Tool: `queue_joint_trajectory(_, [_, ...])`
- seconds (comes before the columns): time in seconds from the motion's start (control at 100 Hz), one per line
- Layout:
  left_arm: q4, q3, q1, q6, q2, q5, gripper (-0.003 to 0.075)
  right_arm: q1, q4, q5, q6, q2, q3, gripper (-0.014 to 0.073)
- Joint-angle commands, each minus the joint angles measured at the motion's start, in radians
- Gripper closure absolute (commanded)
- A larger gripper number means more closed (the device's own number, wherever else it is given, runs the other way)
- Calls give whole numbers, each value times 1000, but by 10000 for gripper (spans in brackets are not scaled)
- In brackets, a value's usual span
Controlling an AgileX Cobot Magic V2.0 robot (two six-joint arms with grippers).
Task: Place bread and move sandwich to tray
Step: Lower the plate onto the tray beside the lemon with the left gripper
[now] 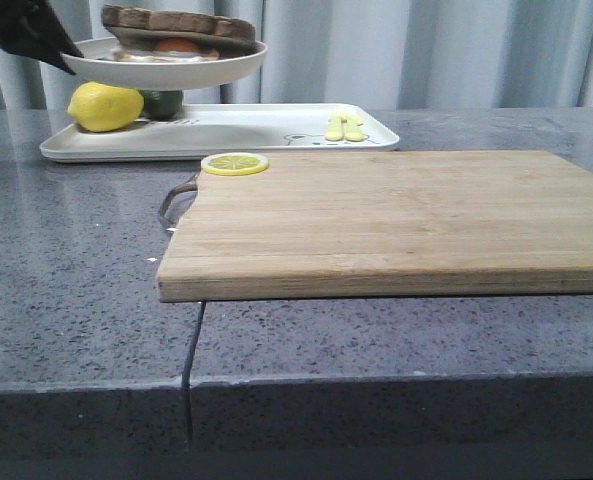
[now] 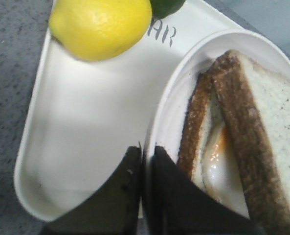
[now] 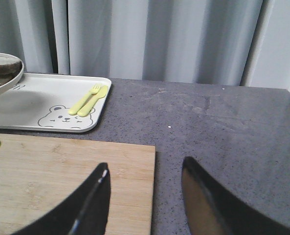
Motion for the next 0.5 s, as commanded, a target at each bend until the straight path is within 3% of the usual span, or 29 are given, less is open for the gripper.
queue_joint_trajectory(0.0, [-76, -112, -6, -1, -1, -5, 739, -8, -7, -77, -1, 3, -25, 240])
queue_joint_trajectory(0.19, [-94, -255, -6, 1, 107, 57, 739, -8, -7, -77, -1, 3, -25, 240])
queue_joint_trajectory(0.49, [-117, -348, -32, 28, 205, 57, 739, -8, -7, -77, -1, 3, -25, 240])
